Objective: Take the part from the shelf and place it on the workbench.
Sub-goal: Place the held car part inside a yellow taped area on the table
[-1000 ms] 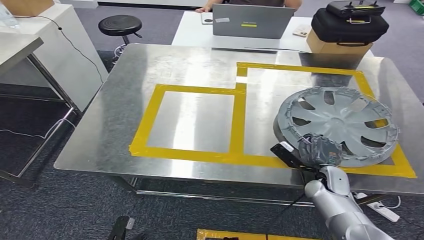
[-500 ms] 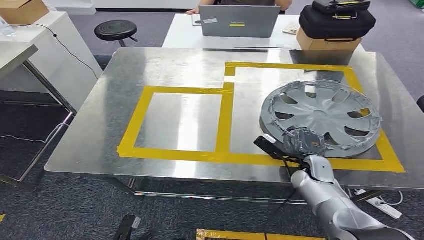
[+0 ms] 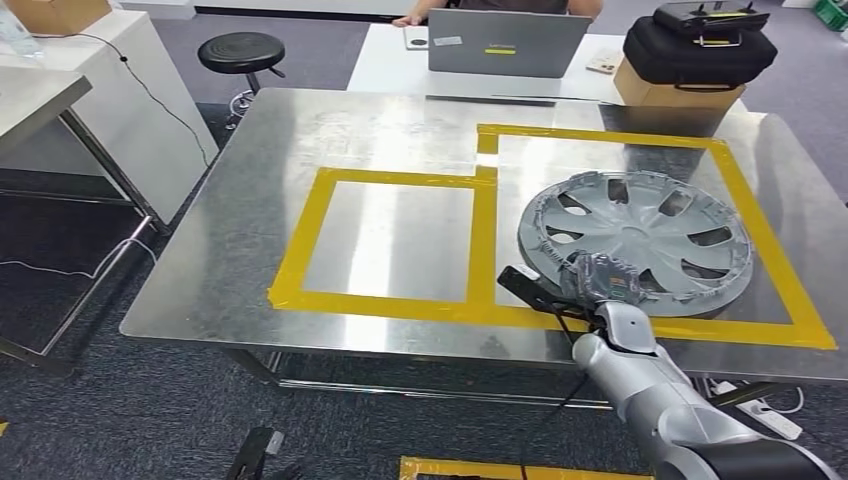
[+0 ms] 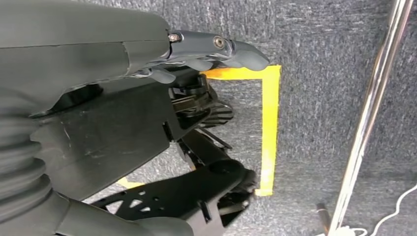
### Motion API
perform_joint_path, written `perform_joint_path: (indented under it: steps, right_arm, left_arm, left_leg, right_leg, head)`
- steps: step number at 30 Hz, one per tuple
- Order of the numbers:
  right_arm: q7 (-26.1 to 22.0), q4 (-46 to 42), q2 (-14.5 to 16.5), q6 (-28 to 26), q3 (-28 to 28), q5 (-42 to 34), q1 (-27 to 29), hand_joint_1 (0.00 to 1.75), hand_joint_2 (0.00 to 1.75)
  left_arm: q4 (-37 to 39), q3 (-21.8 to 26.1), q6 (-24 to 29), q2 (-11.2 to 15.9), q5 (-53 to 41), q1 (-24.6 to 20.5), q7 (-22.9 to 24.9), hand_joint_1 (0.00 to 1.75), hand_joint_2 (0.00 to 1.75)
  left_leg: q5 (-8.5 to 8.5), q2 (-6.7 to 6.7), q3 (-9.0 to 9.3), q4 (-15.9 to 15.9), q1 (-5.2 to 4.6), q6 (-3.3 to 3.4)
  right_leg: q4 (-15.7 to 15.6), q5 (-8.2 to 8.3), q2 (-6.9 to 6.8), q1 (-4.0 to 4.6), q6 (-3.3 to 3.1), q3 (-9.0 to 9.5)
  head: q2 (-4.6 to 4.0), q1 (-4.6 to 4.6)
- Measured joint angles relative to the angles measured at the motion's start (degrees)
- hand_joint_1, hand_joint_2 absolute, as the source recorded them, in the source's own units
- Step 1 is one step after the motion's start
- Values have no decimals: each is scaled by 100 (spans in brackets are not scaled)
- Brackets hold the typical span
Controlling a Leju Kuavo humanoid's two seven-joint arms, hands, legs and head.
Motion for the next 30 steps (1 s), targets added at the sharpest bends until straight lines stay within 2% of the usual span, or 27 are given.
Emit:
perform_joint_path:
  steps: [1, 2, 4, 5, 6, 9, 10, 12, 14, 15, 16, 18, 20, 22, 24, 25, 27, 29, 30]
  right_arm:
    - [56, 18, -2, 20, 31, 76, -31, 44, 44]
    - [122, 34, -7, 46, 69, 170, -72, 0, 0]
    - [240, 65, -22, 106, 162, 372, -177, 0, 0]
    - [288, 81, -29, 134, 220, 459, -226, 0, 0]
    - [321, 94, -33, 150, 270, 519, -266, 0, 0]
    - [378, 119, -36, 167, 368, 599, -342, 0, 0]
    - [390, 123, -36, 169, 391, 610, -364, 0, 0]
    - [411, 130, -43, 173, 424, 621, -387, 0, 0]
    - [431, 148, -57, 183, 432, 628, -385, 0, 0]
    - [439, 159, -64, 191, 432, 634, -382, 0, 0]
    - [447, 169, -68, 197, 432, 640, -381, 0, 0]
    - [457, 184, -74, 197, 432, 644, -378, 0, 0]
    - [454, 195, -86, 179, 432, 640, -377, 0, 0]
    - [417, 201, -97, 125, 432, 607, -370, 0, 0]
    - [344, 202, -108, 21, 428, 534, -361, 0, 0]
    - [304, 202, -115, -47, 425, 490, -363, 0, 0]
    - [217, 202, -128, -194, 414, 390, -367, 0, 0]
    - [137, 174, -128, -401, 372, 287, -341, 0, 0]
    - [137, 136, -129, -533, 339, 279, -318, 0, 0]
  left_arm:
    - [0, -8, 5, 0, -10, 0, 7, 0, 175]
    - [0, -19, 6, 0, -19, -1, 13, 0, 175]
    - [0, -58, -9, -1, -33, -6, 26, 0, 175]
    - [0, -80, -16, -2, -36, -8, 34, 0, 175]
    - [0, -96, -20, -3, -38, -10, 40, 0, 175]
    - [0, -108, -22, -7, -15, -10, 46, 0, 175]
    - [0, -108, -30, -8, 11, -13, 38, 0, 175]
    - [0, -107, -50, -7, 65, -12, 15, 0, 175]
    - [0, -106, -61, -1, 91, 2, 2, 0, 175]
    - [0, -106, -62, 2, 98, 10, 0, 0, 175]
    - [0, -106, -62, 5, 107, 15, -2, 0, 175]
    - [0, -106, -62, 9, 119, 10, -6, 0, 175]
    - [0, -106, -62, 5, 128, -4, -14, 0, 175]
    - [0, -106, -62, 1, 134, -10, -20, 0, 175]
    - [0, -106, -62, 1, 139, -5, -24, 0, 175]
    - [0, -106, -61, 1, 143, -4, -29, 0, 175]
    - [0, -106, -59, 1, 151, -7, -39, 0, 175]
    - [0, -106, -52, 2, 157, 0, -42, 0, 175]
    - [0, -106, -46, 5, 162, 7, -43, 0, 175]
  left_leg:
    - [-4, -2, 10, 0, -5, -1]
    - [-10, -4, 22, 1, -7, -8]
    - [-26, -9, 34, 9, -20, -44]
    - [-28, -11, 30, 11, -28, -74]
    - [-23, -13, 25, 8, -33, -107]
    - [-31, -10, 10, 3, -13, -209]
    - [-110, -5, -39, 106, -9, -237]
    - [-433, 4, -313, 679, -9, -279]
    - [-728, 5, -678, 1418, -6, -303]
    - [-740, 5, -768, 1593, -5, -308]
    - [-644, 7, -754, 1556, -2, -309]
    - [-255, 22, -438, 920, 13, -308]
    - [-20, 34, -105, 230, 21, -287]
    - [-7, 23, -38, 23, 8, -220]
    - [25, 16, -59, 8, 5, -125]
    - [41, 16, -57, -6, 8, -85]
    - [56, 16, -50, -24, 16, -24]
    - [49, 15, -50, -23, 4, 7]
    - [46, 11, -49, -21, -1, 11]
  right_leg:
    - [-128, 122, 0, 0, -12, 57]
    - [-457, 313, 0, 0, -25, 215]
    - [-1244, 615, 2, 4, -54, 603]
    - [-1489, 680, 5, 10, -71, 726]
    - [-1598, 689, 9, 22, -95, 780]
    - [-1624, 711, 9, 40, -201, 787]
    - [-1638, 721, 4, 31, -236, 794]
    - [-1653, 727, -13, 16, -278, 799]
    - [-1653, 726, -28, 17, -293, 791]
    - [-1653, 727, -31, 15, -295, 789]
    - [-1653, 728, -29, 11, -292, 789]
    - [-1649, 733, -14, 0, -264, 793]
    - [-1628, 735, 3, 19, -201, 768]
    - [-1641, 757, 7, 33, -127, 740]
    - [-1666, 767, 4, 13, -60, 728]
    - [-1589, 706, 0, 7, -35, 686]
    - [-1064, 405, -5, 4, -10, 441]
    - [-284, 75, -6, 6, 0, 80]
    - [-49, 26, -6, 7, 2, -38]
  head:
    - [0, 1]
    - [0, 2]
    - [0, 2]
    - [0, -2]
    - [0, -7]
    - [0, -16]
    - [0, -30]
    - [0, -64]
    - [0, -76]
    - [0, -78]
    - [0, -79]
    - [0, -80]
    - [0, -84]
    - [0, -78]
    - [0, -68]
    - [0, -57]
    - [0, -32]
    - [0, -20]
    - [0, -20]
